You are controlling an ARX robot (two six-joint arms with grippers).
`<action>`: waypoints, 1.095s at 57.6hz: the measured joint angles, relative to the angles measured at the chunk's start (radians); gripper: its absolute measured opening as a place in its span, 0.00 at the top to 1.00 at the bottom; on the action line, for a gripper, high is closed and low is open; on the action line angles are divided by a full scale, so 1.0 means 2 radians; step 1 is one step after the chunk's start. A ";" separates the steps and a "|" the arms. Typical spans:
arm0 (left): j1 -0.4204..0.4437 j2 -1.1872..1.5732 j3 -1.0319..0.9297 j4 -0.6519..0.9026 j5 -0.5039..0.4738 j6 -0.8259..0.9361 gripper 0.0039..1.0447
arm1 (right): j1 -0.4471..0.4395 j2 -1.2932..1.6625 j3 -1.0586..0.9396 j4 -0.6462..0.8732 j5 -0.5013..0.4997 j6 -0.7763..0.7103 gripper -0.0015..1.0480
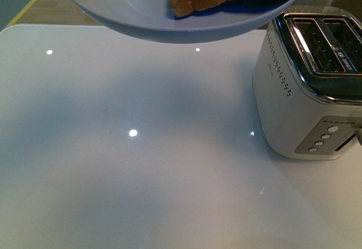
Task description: Left arm holds plate, right arm toasts bread
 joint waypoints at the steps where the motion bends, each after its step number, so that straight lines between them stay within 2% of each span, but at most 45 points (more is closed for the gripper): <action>1: 0.000 0.000 0.000 0.000 0.001 0.000 0.98 | -0.003 -0.005 0.000 0.000 -0.002 0.001 0.97; 10: 0.001 0.000 0.000 0.000 0.003 0.000 0.98 | -0.066 -0.060 0.025 -0.019 -0.007 0.009 0.97; 13: 0.001 0.000 0.000 0.000 0.003 0.000 0.98 | -0.090 -0.078 0.044 -0.047 0.016 -0.007 0.97; 17: 0.001 0.000 0.000 0.000 0.004 0.000 0.98 | -0.100 -0.087 0.063 -0.077 0.054 -0.051 0.97; 22: 0.001 0.000 0.000 0.000 0.004 0.000 0.98 | -0.098 -0.086 0.073 -0.084 0.112 -0.121 0.97; 27: 0.001 0.000 0.000 0.000 0.005 0.000 0.98 | -0.088 -0.065 0.073 -0.071 0.174 -0.228 0.97; 30: 0.001 0.000 0.000 0.000 0.004 0.000 0.98 | -0.083 -0.045 0.071 -0.055 0.196 -0.299 0.97; 38: 0.001 0.000 0.000 0.000 0.004 0.000 0.98 | -0.071 0.007 0.060 -0.030 0.220 -0.400 0.97; 50: 0.003 0.000 0.000 0.000 0.006 0.000 0.98 | -0.043 0.073 0.044 0.008 0.255 -0.496 0.97; 63: 0.004 0.000 -0.001 0.000 0.006 0.000 0.98 | -0.029 0.110 0.036 0.012 0.262 -0.516 0.97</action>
